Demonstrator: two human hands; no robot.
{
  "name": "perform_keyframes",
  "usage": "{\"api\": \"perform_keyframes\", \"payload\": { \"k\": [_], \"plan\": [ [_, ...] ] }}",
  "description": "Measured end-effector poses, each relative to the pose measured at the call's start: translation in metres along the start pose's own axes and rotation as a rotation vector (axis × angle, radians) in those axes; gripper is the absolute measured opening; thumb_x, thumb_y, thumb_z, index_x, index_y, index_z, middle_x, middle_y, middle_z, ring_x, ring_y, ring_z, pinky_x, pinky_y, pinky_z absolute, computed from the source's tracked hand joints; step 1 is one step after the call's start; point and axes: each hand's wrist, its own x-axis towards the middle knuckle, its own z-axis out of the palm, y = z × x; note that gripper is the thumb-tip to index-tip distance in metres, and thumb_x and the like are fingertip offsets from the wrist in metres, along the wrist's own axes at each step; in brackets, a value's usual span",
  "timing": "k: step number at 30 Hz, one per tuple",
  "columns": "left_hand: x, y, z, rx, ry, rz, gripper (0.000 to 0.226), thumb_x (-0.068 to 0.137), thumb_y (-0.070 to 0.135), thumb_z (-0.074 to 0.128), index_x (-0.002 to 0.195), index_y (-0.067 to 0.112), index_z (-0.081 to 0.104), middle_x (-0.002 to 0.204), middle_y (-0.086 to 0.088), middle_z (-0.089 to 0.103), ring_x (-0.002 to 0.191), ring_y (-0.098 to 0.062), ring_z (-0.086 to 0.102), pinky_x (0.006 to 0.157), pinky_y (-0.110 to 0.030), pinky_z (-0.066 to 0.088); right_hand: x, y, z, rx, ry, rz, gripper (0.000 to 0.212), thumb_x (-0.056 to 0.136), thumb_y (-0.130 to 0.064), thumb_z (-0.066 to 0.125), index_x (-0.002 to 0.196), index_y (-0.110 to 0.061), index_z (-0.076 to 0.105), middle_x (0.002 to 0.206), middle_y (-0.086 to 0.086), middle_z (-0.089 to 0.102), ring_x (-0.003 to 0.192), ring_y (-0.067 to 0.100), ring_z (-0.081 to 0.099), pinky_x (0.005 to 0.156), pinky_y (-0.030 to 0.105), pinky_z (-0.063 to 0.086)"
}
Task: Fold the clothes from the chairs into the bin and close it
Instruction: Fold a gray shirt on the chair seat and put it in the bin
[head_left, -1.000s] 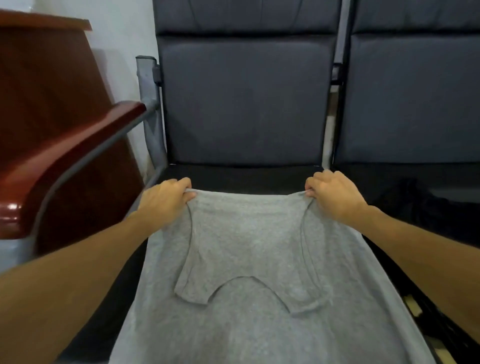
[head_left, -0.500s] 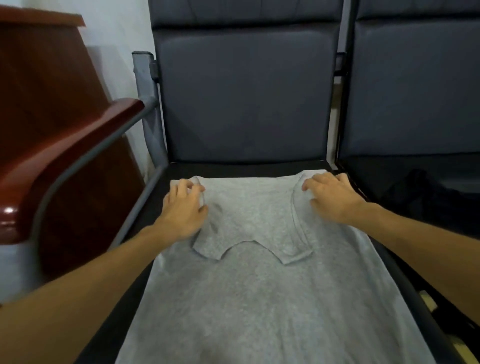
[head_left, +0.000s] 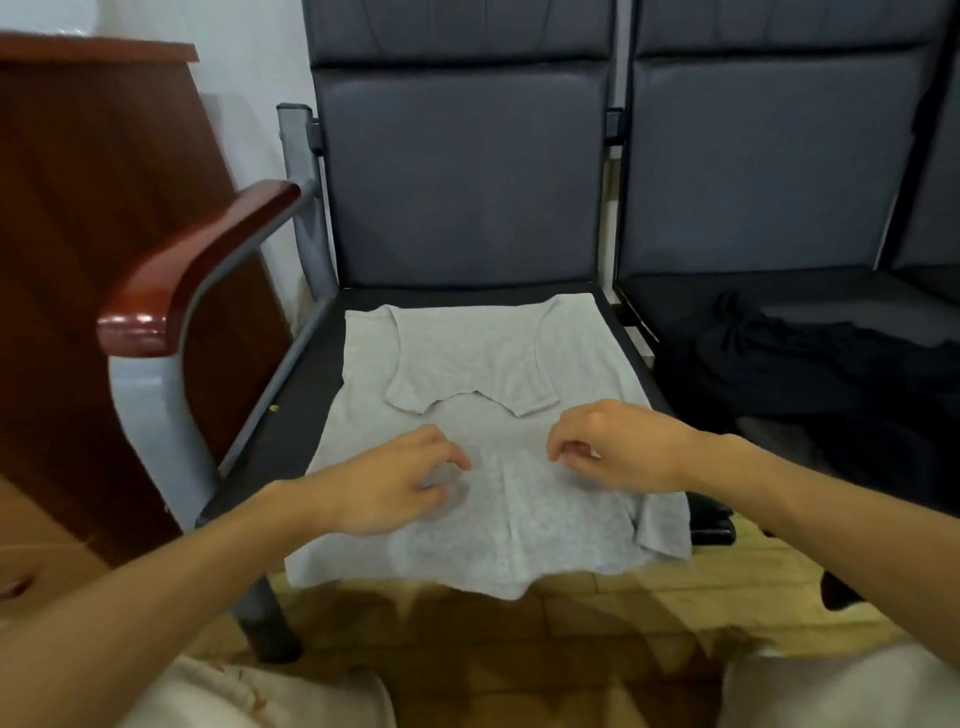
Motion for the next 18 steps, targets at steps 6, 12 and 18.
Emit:
{"api": "perform_keyframes", "payload": {
  "k": [6, 12, 18],
  "plan": [
    [0.000, -0.006, 0.017, 0.134, -0.163, 0.002, 0.061, 0.101, 0.046, 0.037, 0.153, 0.036, 0.007, 0.153, 0.012, 0.006, 0.141, -0.009, 0.008, 0.112, -0.021, 0.012, -0.030, 0.005, -0.002, 0.016, -0.249, 0.068, 0.015, 0.091, -0.036, 0.063, 0.082, -0.025, 0.057, 0.090, -0.006, 0.061, 0.078, 0.008, 0.054, 0.070, 0.022, 0.046],
    [0.026, -0.022, 0.011, 0.132, -0.116, -0.075, 0.060, 0.101, 0.043, 0.039, 0.152, 0.041, 0.006, 0.155, 0.009, 0.007, 0.143, -0.017, 0.012, 0.117, -0.030, 0.014, -0.048, 0.036, -0.017, 0.036, -0.303, 0.239, 0.015, 0.088, -0.028, 0.068, 0.078, -0.031, 0.056, 0.078, -0.013, 0.059, 0.068, 0.000, 0.053, 0.059, 0.011, 0.042],
    [0.038, -0.022, 0.010, 0.142, -0.087, -0.123, 0.063, 0.102, 0.035, 0.042, 0.153, 0.033, 0.007, 0.156, 0.004, 0.011, 0.144, -0.019, 0.014, 0.119, -0.032, 0.013, -0.048, 0.041, -0.024, -0.132, -0.359, 0.259, 0.026, 0.085, -0.018, 0.067, 0.074, -0.034, 0.050, 0.082, -0.013, 0.055, 0.081, 0.007, 0.055, 0.072, 0.021, 0.048]
  ]
}}
